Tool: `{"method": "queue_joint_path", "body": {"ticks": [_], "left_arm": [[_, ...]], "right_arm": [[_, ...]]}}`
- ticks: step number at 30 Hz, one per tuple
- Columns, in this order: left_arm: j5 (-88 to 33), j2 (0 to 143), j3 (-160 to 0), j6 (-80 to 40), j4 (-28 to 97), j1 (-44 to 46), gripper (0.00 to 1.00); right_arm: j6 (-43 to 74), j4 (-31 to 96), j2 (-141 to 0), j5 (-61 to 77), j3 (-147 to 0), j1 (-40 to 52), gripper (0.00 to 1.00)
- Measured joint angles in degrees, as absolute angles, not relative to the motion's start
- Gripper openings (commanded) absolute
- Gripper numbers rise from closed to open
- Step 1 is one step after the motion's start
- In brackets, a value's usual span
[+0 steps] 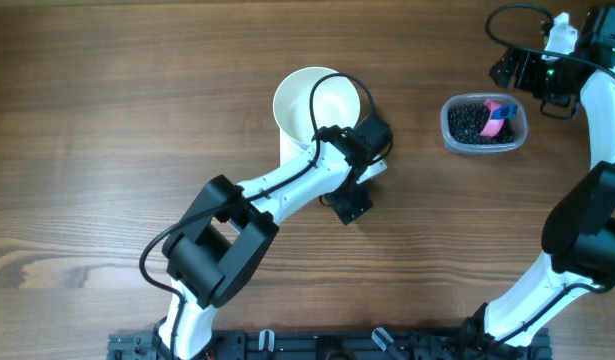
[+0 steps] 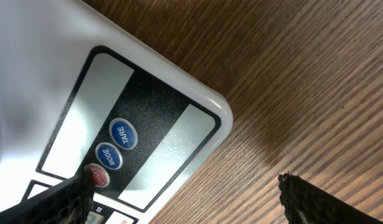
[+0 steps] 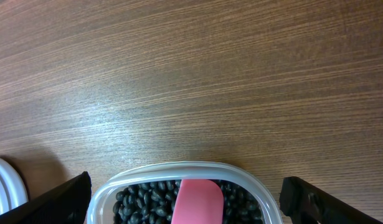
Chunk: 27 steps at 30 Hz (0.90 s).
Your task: Scoop item into bowl and weigh 150g on scale
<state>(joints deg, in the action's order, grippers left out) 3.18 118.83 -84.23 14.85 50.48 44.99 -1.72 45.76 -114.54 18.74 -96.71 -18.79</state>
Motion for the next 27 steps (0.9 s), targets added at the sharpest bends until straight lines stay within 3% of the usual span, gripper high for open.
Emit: {"method": "queue_joint_path", "body": {"ticks": [17, 27], "left_arm": [[3.07, 112.6, -82.89, 12.05, 54.96, 47.22, 1.0], [1.96, 104.25, -82.85, -2.87, 65.82, 44.99, 1.0]], "right_arm": [[-1.72, 45.76, -114.54, 18.74, -96.71, -18.79, 1.0], [-1.72, 45.78, -114.54, 18.76, -96.71, -18.79, 1.0]]}}
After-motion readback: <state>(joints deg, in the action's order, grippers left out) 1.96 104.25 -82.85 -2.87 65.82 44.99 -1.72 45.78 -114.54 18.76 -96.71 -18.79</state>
